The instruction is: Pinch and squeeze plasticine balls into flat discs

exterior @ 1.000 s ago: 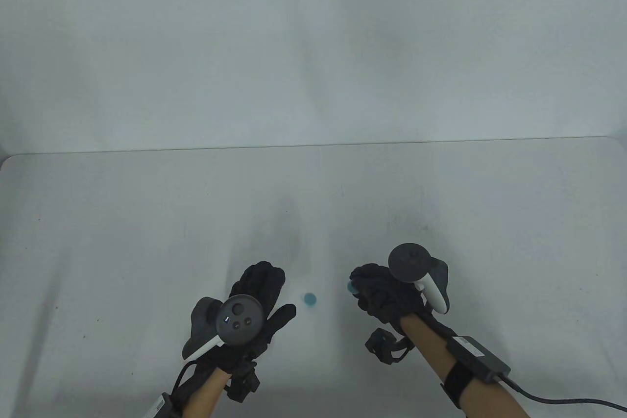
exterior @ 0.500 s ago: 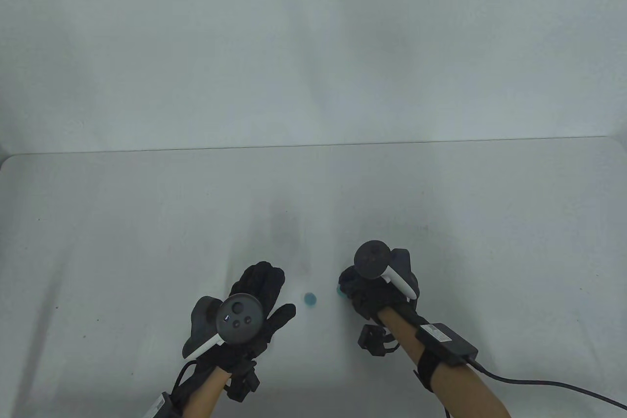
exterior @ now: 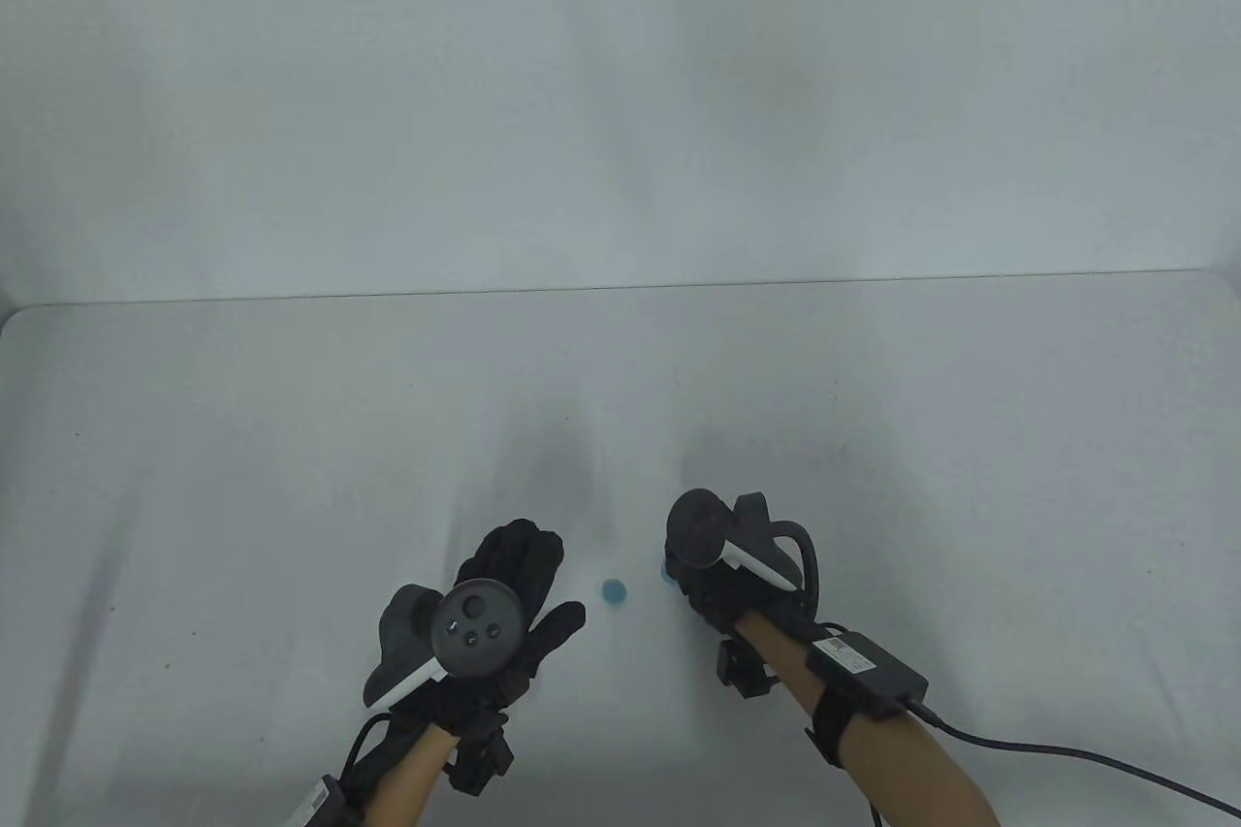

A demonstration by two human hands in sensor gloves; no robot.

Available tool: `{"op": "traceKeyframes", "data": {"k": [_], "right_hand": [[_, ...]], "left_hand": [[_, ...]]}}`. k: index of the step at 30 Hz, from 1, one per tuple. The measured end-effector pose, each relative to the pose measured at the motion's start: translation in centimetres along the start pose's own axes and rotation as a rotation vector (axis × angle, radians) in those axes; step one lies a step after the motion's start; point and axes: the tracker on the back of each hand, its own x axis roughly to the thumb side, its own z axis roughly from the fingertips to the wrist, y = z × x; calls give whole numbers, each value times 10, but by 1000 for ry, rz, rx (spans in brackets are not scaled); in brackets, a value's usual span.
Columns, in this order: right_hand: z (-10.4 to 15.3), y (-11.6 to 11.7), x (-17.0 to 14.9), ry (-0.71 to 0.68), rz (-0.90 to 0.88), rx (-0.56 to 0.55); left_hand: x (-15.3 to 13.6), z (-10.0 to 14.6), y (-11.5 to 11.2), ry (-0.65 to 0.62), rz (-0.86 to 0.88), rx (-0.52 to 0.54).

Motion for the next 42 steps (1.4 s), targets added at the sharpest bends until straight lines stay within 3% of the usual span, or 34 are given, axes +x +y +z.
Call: {"op": "traceKeyframes", "data": {"k": [6, 9, 14, 20, 24, 28, 32, 42], "right_hand": [[2, 3, 3, -16, 105, -38], [3, -1, 2, -28, 101, -2], [11, -29, -11, -36, -52, -25], [31, -69, -45, -10, -93, -76], [38, -83, -72, 52, -76, -93], [41, -78, -89, 85, -42, -49], [45, -57, -99, 87, 14, 42], [50, -21, -95, 41, 136, 112]], "left_hand": [[1, -1, -1, -3, -1, -6], [1, 0, -1, -3, -3, -10], [1, 0, 0, -7, 2, -4], [4, 0, -2, -16, -8, -14], [5, 0, 0, -19, -4, -3], [5, 1, 0, -18, -12, -5], [5, 1, 0, -17, -11, -7], [5, 1, -1, -19, -7, -11]]}}
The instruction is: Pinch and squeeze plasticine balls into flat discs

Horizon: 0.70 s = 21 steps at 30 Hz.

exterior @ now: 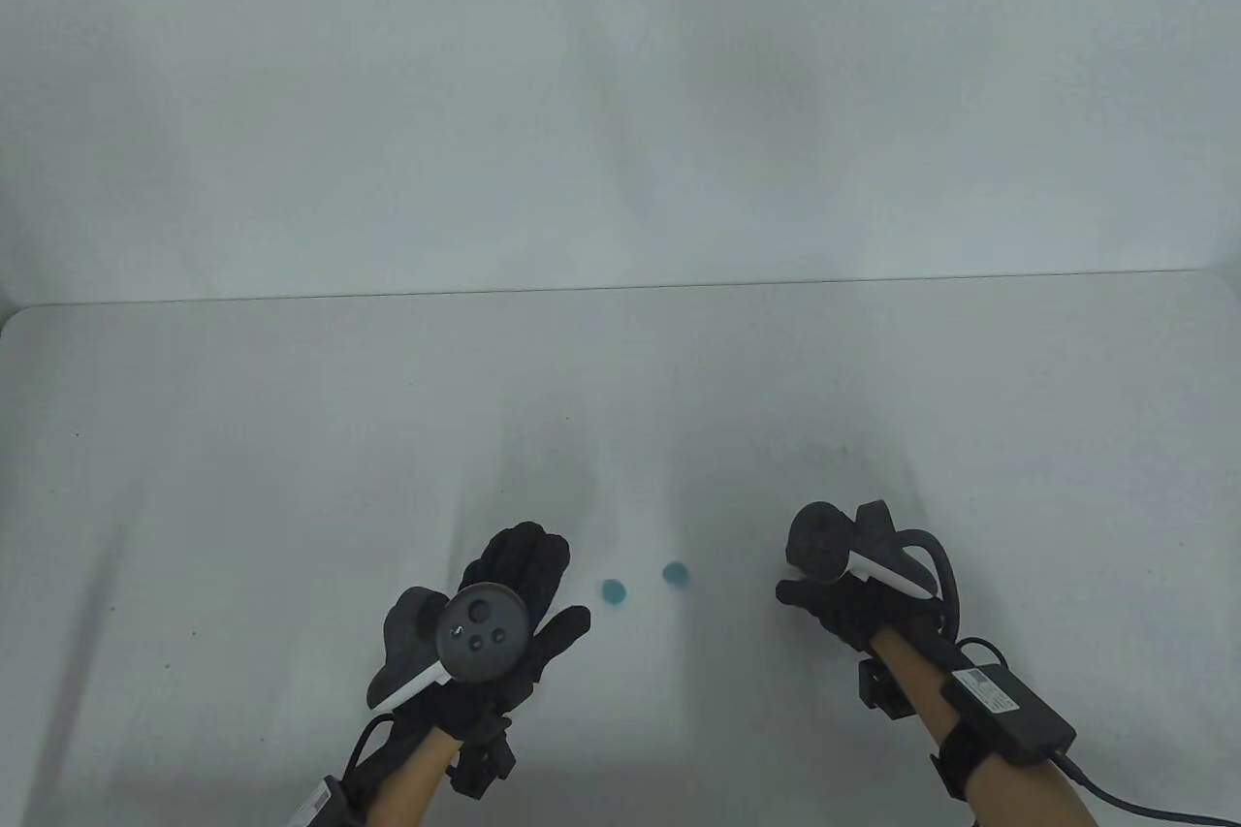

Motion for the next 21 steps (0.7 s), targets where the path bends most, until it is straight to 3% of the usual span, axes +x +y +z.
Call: {"op": "traceKeyframes", "data": {"k": [7, 14, 17, 21], "right_hand": [[0, 9, 14, -40, 179, -83], [-1, 12, 21, -63, 240, -81], [0, 8, 21, -57, 255, -70], [10, -10, 17, -44, 188, -136]], "left_hand": [[-1, 0, 0, 6, -3, -7], [-1, -2, -4, 6, -5, -35], [-1, -2, -5, 9, 1, -40], [-2, -1, -3, 14, -3, -35]]}}
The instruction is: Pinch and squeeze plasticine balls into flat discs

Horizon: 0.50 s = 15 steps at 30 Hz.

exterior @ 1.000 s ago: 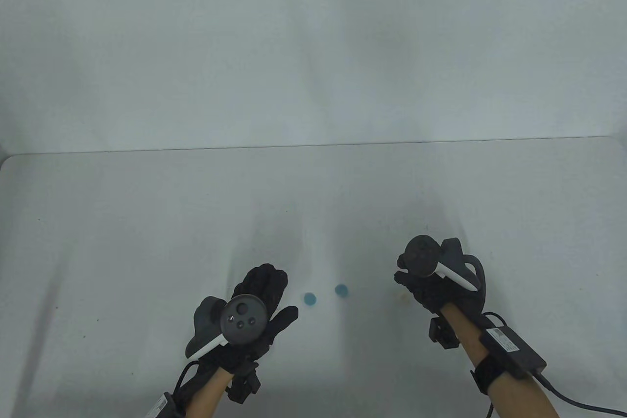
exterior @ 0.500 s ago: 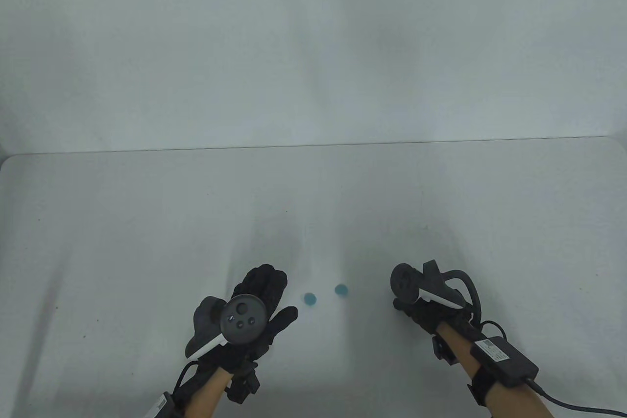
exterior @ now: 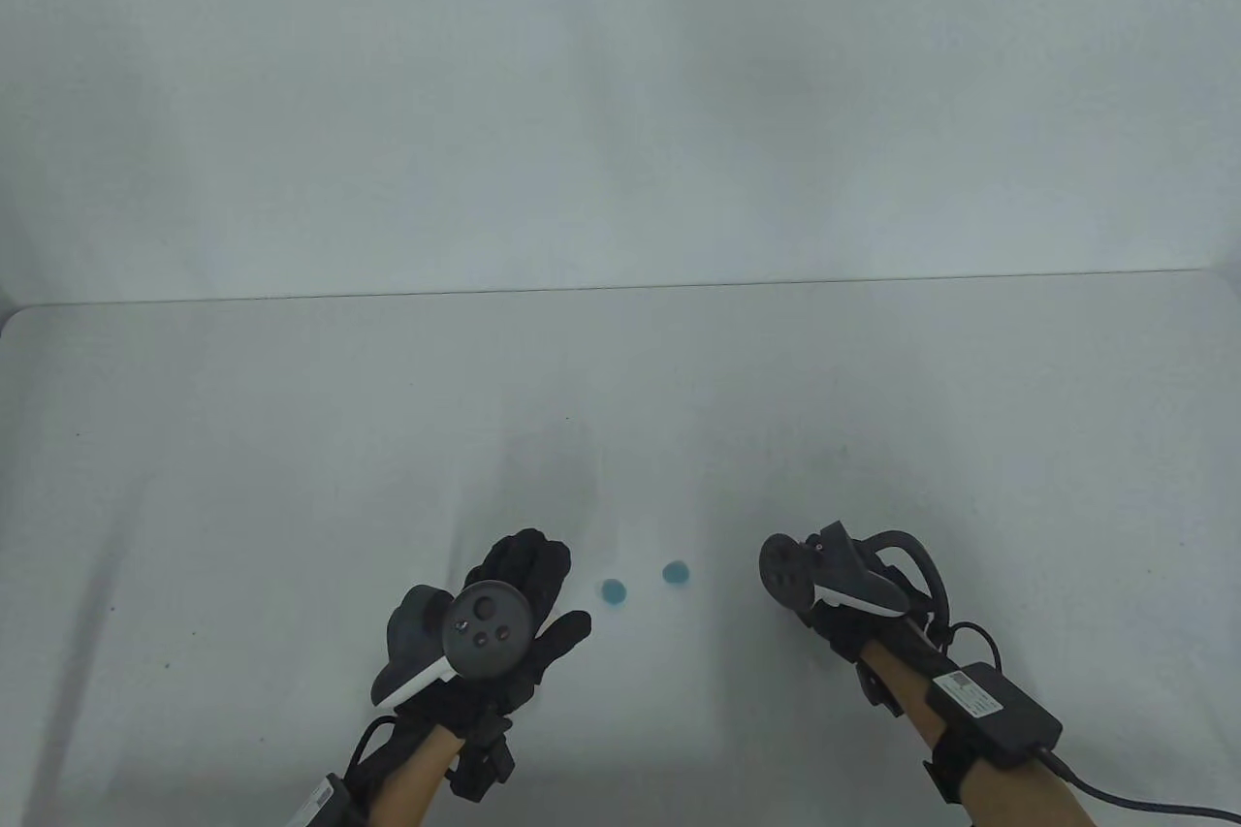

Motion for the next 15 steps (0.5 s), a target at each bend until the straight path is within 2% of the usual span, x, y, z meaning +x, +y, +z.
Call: {"op": "traceKeyframes", "data": {"k": [4, 8, 12, 15], "right_hand": [[16, -29, -12, 33, -194, -92], [32, -51, -26, 68, -473, -170], [48, -61, -39, 54, -800, -183], [55, -58, -45, 1, -1124, -123]], "left_hand": [[0, 0, 0, -3, 8, 1], [0, 0, -1, -6, 10, -4], [-1, 1, 1, -1, 5, 8], [0, 2, 4, 0, 0, 24]]}}
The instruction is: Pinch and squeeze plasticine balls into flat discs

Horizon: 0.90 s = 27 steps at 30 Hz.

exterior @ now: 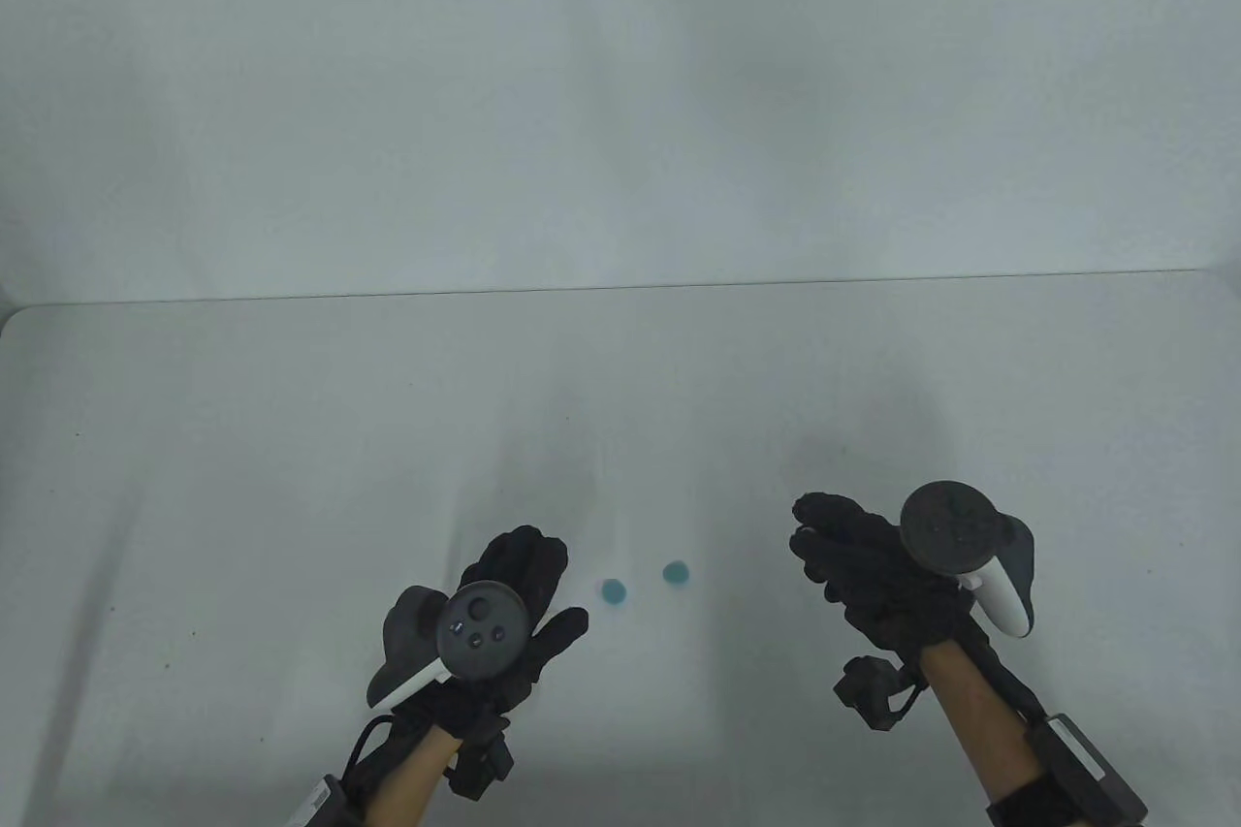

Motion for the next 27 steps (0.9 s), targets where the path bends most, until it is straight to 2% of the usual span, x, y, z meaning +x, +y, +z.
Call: {"op": "traceKeyframes", "data": {"k": [3, 6, 9, 13, 18, 24, 27], "right_hand": [[4, 6, -12, 24, -331, 85], [6, 16, -21, 30, -507, 178], [5, 25, -28, 48, -482, 179], [2, 38, -40, 83, -494, 237], [2, 47, -42, 91, -463, 256], [4, 47, -39, 77, -444, 216], [6, 47, -39, 79, -455, 127]], "left_hand": [[0, 1, 2, 1, -3, 10], [-1, 1, 1, 4, -6, 9], [-1, 1, 2, 8, -7, 10], [-2, 1, 2, 17, -10, 12], [-3, 2, 3, 20, -7, 16], [-4, 1, 2, 19, -7, 6], [-4, 1, 3, 18, -8, 14]]}}
